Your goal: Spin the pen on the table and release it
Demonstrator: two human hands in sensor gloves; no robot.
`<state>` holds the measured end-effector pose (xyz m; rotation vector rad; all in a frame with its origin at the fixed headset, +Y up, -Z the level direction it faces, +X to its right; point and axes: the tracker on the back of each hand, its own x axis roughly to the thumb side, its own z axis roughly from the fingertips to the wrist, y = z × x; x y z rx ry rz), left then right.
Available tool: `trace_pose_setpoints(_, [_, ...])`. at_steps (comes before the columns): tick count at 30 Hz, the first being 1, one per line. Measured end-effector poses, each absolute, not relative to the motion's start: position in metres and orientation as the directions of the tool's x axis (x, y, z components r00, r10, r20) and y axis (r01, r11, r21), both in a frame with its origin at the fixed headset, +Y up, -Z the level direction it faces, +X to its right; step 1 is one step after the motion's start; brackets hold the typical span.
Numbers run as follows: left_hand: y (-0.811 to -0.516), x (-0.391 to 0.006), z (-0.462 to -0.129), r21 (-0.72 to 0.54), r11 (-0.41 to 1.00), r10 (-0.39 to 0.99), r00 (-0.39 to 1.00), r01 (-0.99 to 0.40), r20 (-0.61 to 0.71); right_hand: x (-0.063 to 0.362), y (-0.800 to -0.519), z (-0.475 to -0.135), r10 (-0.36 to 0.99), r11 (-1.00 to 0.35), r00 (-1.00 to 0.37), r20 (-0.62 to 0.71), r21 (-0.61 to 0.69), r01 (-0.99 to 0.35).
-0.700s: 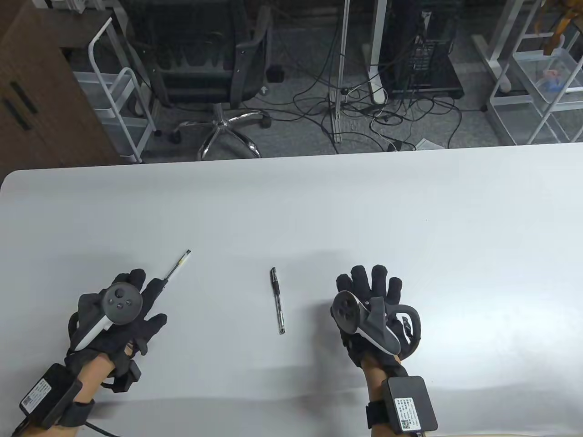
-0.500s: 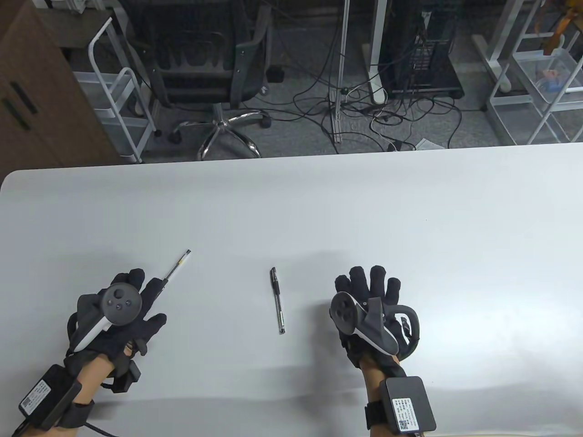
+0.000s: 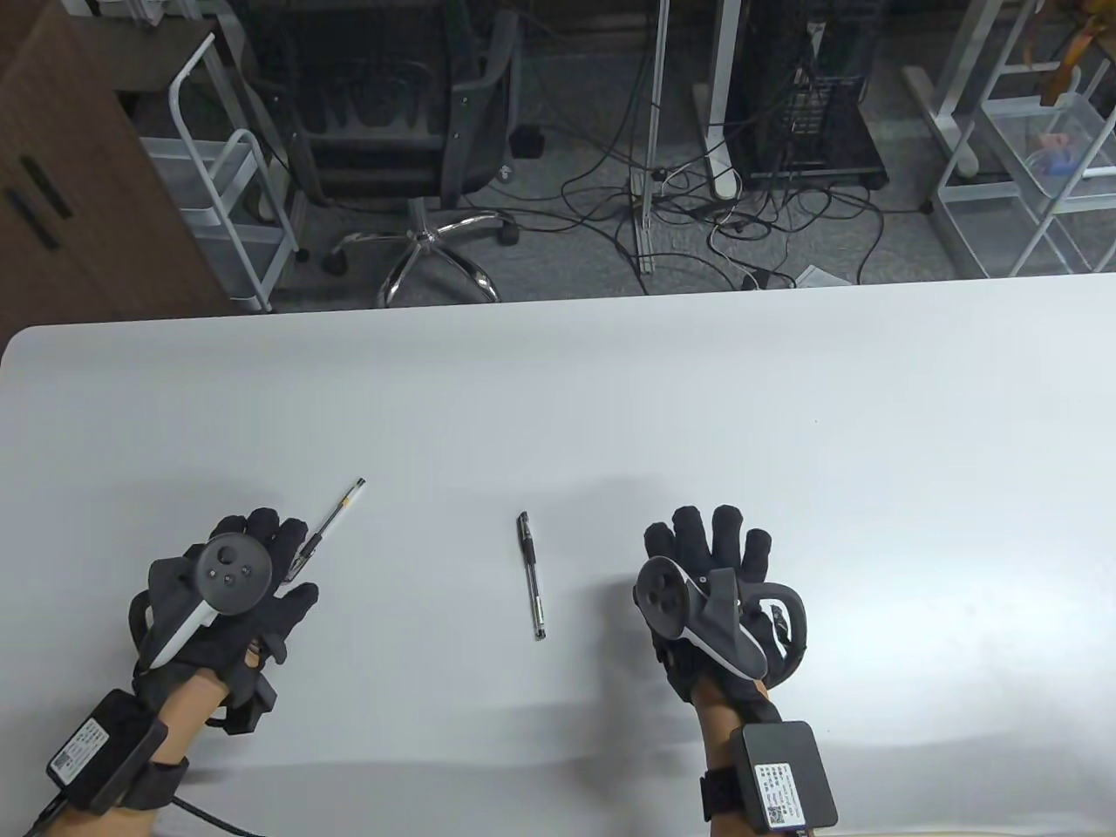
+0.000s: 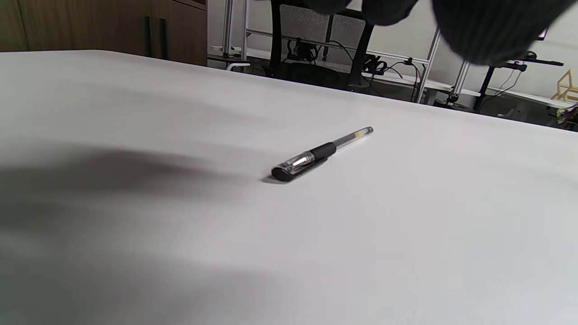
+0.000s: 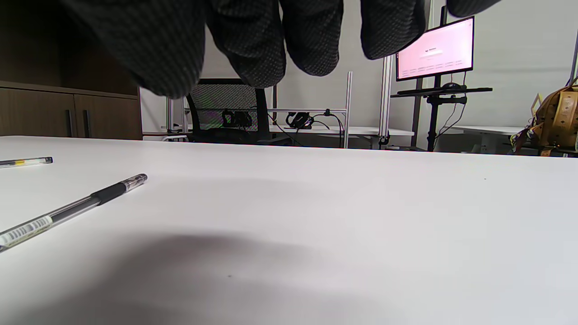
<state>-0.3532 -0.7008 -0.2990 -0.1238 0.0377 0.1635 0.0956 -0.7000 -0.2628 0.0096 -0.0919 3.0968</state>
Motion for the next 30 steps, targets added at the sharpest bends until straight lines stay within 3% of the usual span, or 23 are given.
trace_pose_setpoints(12, [-0.718,-0.345,-0.357,-0.224,0.974,-0.015,0.982,-0.028,-0.188,0.094,-0.700,-0.263,0.042,-0.997,-0.999,0.017,-0.056,-0.043])
trace_pose_setpoints(21, [-0.746,-0.331,-0.390,-0.305,0.946,-0.194,0.948,0.112,-0.251,0.094,-0.701,-0.264,0.053,-0.997,-0.998,0.025,-0.049,-0.054])
trace_pose_setpoints(30, [-0.751,-0.313,-0.398,-0.225,0.933,-0.328,0.922,0.281,-0.206,0.092,-0.703,-0.266,0.045,-0.999,-0.999,0.030,-0.029,-0.046])
